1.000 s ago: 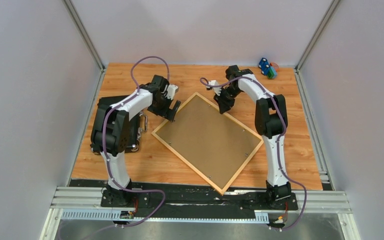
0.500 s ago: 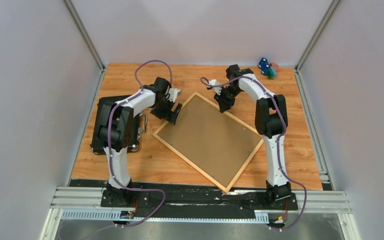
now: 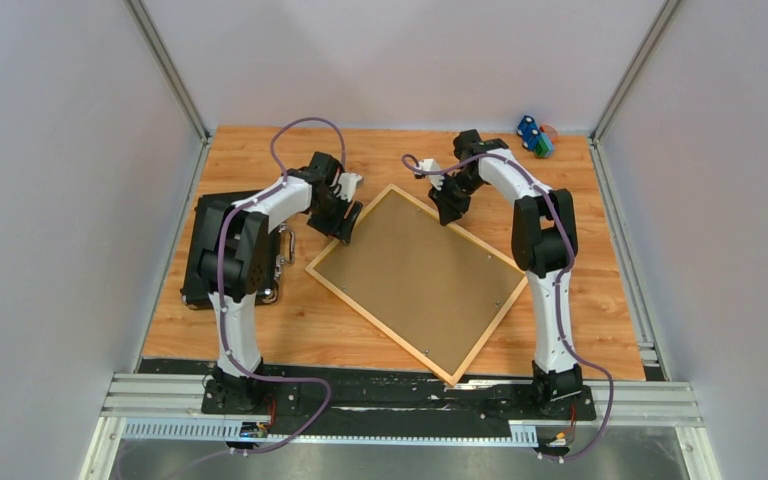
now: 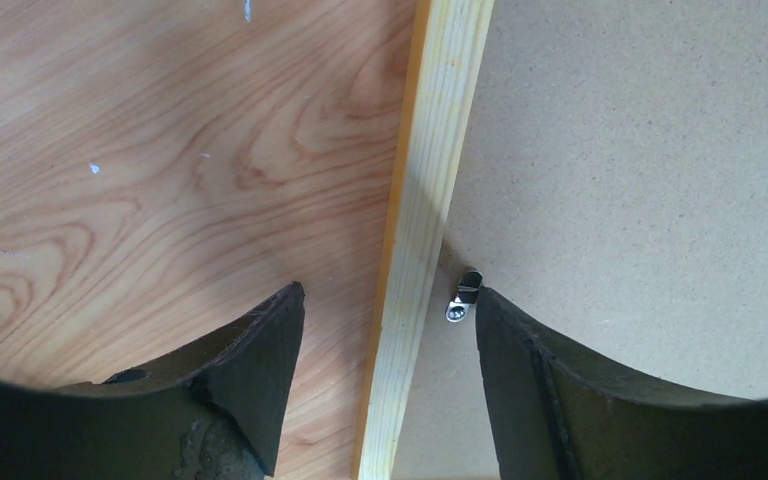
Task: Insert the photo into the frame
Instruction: Adjust the photo frame at the center of the board, then install the photo frame at the center of the board.
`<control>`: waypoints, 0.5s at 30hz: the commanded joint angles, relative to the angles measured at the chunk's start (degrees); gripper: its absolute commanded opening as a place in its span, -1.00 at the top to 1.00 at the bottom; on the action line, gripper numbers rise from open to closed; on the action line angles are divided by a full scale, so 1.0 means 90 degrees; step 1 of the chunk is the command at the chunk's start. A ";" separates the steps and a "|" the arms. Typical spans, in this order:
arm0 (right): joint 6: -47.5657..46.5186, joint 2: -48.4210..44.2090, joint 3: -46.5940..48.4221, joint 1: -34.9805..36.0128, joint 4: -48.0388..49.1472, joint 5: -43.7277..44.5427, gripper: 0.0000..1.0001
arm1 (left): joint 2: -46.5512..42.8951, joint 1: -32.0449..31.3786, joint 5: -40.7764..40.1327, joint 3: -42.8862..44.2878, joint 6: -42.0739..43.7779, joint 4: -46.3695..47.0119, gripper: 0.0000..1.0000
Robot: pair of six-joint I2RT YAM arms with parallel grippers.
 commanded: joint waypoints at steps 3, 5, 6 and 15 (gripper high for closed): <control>-0.0386 0.0237 -0.0343 0.0061 0.0431 0.0317 1.00 | 0.0111 0.0036 -0.0090 0.0258 -0.0102 0.0255 -0.34; -0.0376 0.0244 -0.0370 0.0059 0.0443 0.0328 1.00 | 0.0124 0.0041 -0.0106 0.0257 -0.0131 0.0284 -0.29; -0.0365 0.0246 -0.0382 0.0060 0.0444 0.0328 1.00 | 0.0134 0.0038 -0.0112 0.0255 -0.0159 0.0293 -0.26; -0.0308 0.0257 -0.0473 0.0055 0.0516 0.0423 1.00 | 0.0091 0.0036 -0.0247 0.0194 -0.0215 0.0314 -0.11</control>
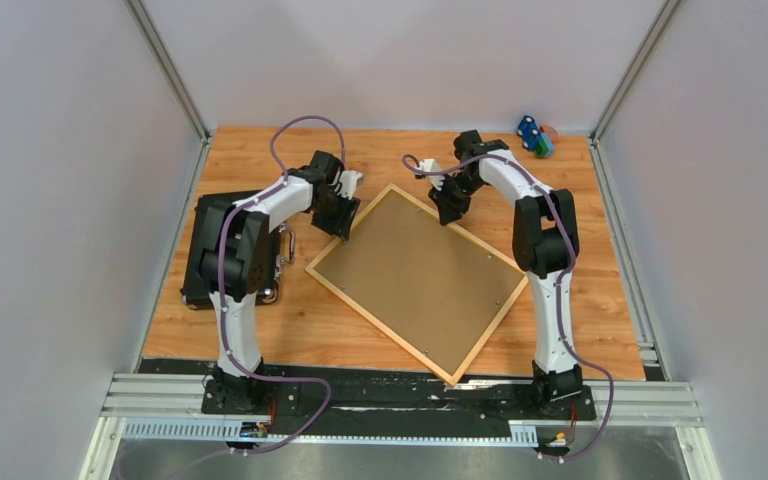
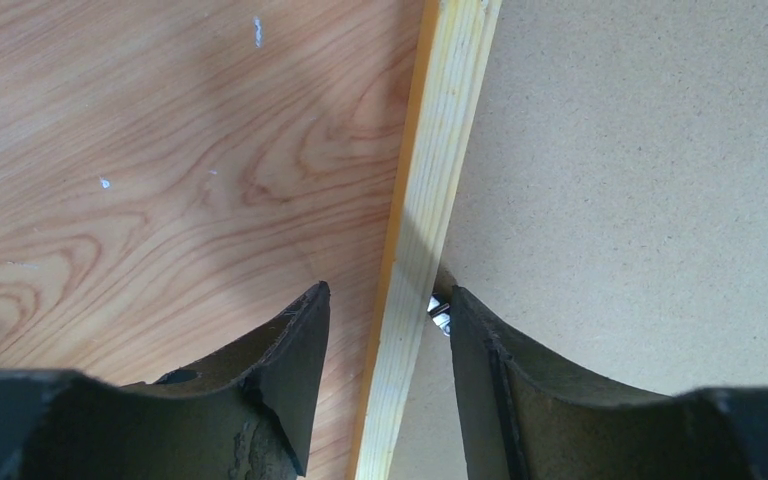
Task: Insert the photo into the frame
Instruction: Install the photo frame at the center of the board.
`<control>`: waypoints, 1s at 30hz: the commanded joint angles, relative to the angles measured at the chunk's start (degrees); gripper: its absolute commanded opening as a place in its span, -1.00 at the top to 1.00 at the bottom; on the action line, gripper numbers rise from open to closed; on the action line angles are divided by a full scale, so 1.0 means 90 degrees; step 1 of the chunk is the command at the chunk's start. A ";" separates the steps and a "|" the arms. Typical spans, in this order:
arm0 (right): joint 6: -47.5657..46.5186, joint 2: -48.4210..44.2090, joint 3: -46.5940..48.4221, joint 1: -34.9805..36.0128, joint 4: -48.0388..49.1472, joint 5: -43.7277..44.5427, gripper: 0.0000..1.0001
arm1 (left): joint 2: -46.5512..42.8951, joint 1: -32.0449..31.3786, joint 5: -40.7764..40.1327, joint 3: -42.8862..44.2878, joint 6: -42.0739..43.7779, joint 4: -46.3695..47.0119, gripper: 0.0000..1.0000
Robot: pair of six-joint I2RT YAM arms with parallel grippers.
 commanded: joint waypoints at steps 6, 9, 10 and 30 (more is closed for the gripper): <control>-0.0252 0.0370 -0.0284 0.0051 0.0397 0.0530 1.00 | -0.0076 0.0059 -0.0248 0.0017 -0.0051 0.0142 -0.02; -0.0195 0.0378 -0.0263 0.0047 0.0420 0.0576 1.00 | -0.0143 0.0087 -0.0229 -0.0032 -0.0065 0.0148 0.03; -0.0177 0.0375 -0.0262 0.0045 0.0432 0.0586 1.00 | -0.0180 0.0100 -0.0227 -0.0047 -0.0075 0.0147 0.07; 0.0054 0.0452 -0.0240 0.0041 0.0473 0.0758 1.00 | -0.0469 0.0212 -0.0175 -0.0275 -0.0263 0.0160 -0.37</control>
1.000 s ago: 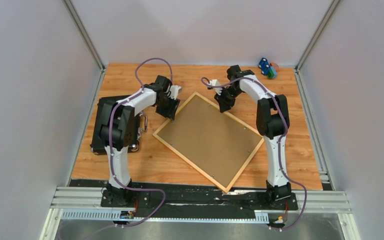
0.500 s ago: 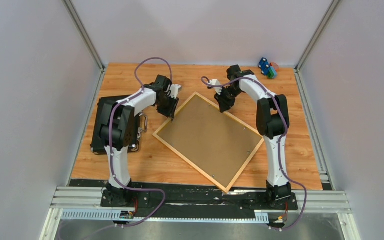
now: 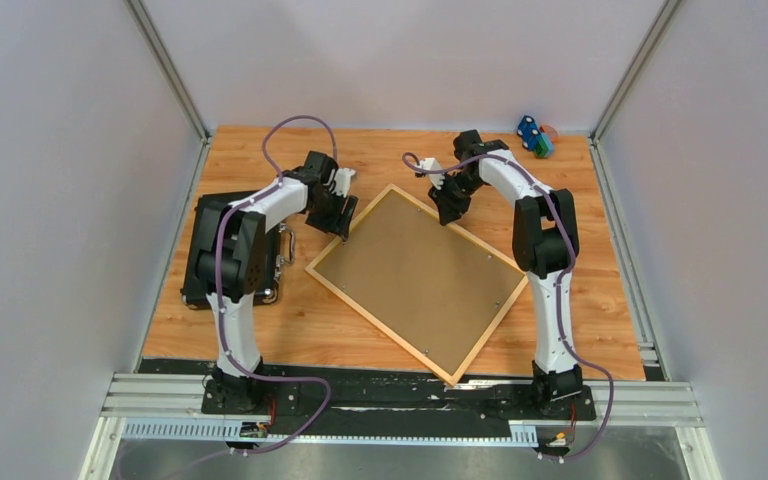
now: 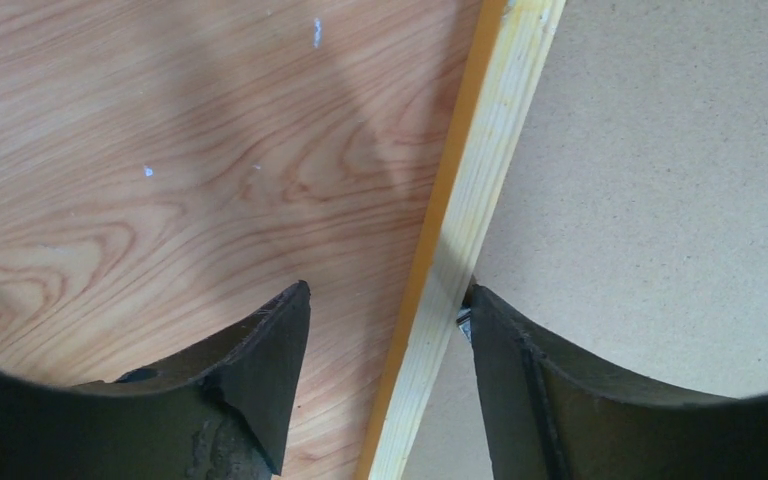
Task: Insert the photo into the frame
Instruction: Install the photo frame at the center of the board.
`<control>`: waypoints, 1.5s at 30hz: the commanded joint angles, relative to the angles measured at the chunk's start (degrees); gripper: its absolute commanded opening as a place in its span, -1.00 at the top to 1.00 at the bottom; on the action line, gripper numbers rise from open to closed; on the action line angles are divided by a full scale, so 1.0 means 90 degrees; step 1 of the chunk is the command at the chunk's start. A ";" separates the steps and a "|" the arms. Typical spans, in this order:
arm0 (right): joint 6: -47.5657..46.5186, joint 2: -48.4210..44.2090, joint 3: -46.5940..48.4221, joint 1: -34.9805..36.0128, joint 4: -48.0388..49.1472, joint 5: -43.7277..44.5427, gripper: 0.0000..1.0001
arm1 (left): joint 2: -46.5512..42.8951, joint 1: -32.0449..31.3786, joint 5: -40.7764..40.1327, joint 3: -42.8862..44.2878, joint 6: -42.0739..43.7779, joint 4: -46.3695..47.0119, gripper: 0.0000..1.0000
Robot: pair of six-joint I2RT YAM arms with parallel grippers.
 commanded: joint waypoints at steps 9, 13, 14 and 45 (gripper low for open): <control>-0.0205 0.0422 -0.0230 0.0043 0.0427 0.0714 1.00 | -0.0371 0.0065 -0.0079 -0.0118 0.0020 -0.0202 -0.30; -0.0193 0.0421 -0.0216 0.0045 0.0423 0.0762 1.00 | -0.0380 0.0064 -0.0094 -0.0205 0.0073 -0.0218 -0.17; -0.0195 0.0422 -0.0216 0.0042 0.0432 0.0773 1.00 | -0.0382 0.0059 -0.0106 -0.0227 0.0098 -0.0225 -0.14; 0.0165 0.0464 -0.0020 0.0146 0.0759 0.0873 1.00 | -0.0922 0.0516 0.0717 -0.0062 -0.0268 -0.0519 -0.68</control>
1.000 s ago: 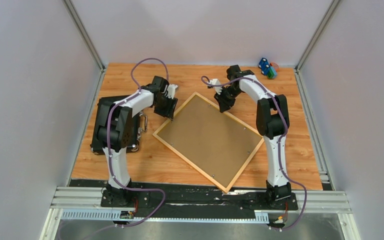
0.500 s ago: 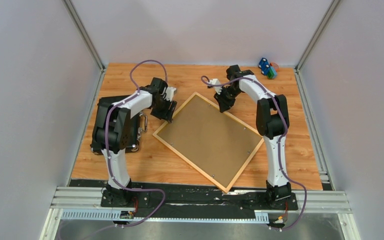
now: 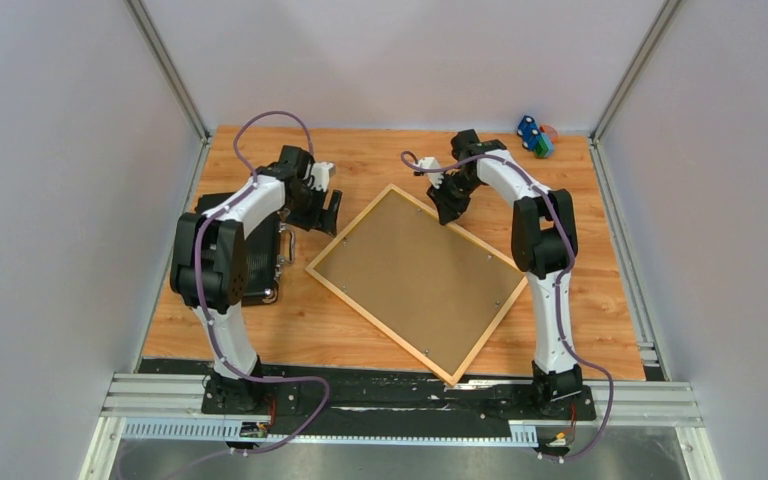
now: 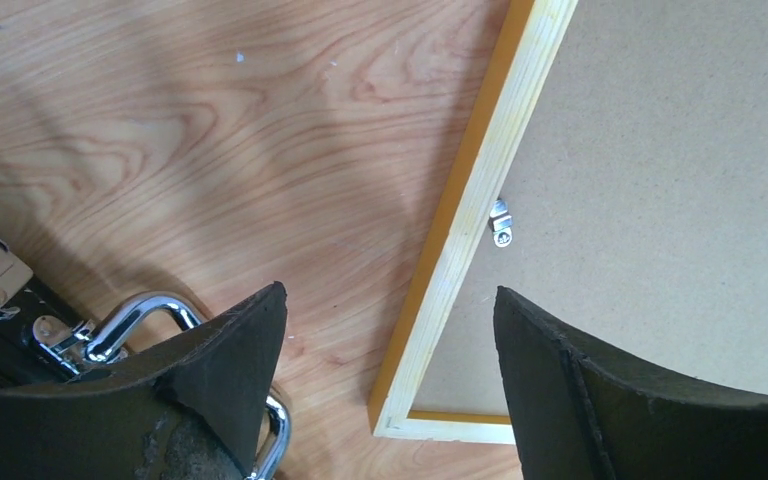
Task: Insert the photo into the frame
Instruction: Install the photo frame at the center of the board.
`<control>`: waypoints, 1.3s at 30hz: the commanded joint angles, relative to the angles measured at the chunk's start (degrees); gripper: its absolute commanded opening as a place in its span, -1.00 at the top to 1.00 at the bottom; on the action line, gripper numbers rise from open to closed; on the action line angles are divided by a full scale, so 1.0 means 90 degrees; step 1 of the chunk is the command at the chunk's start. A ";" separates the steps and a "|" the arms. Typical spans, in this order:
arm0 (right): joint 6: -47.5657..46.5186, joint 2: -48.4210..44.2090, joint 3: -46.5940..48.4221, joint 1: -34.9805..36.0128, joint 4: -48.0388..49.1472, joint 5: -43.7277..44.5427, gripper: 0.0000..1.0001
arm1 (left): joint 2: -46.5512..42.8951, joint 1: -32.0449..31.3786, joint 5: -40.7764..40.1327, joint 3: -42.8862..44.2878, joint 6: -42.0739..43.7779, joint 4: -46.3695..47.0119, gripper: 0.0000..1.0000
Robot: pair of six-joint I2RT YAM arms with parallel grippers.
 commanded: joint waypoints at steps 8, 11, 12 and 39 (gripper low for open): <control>-0.0220 0.0480 -0.0114 0.0094 0.0704 0.0683 1.00 | 0.0256 -0.0063 0.0604 0.0310 -0.0411 0.0086 -0.70; -0.0199 0.0498 -0.0120 0.0089 0.0705 0.0686 1.00 | 0.0358 -0.0139 0.0562 0.0312 -0.0468 0.0123 -0.70; -0.0198 0.0507 -0.0116 0.0085 0.0701 0.0693 1.00 | 0.0373 -0.0164 0.0532 0.0317 -0.0473 0.0141 -0.70; -0.0188 0.0500 -0.0425 0.0082 0.0739 0.0730 1.00 | 0.0965 -0.0463 -0.0277 0.0396 -0.0421 0.0483 -0.16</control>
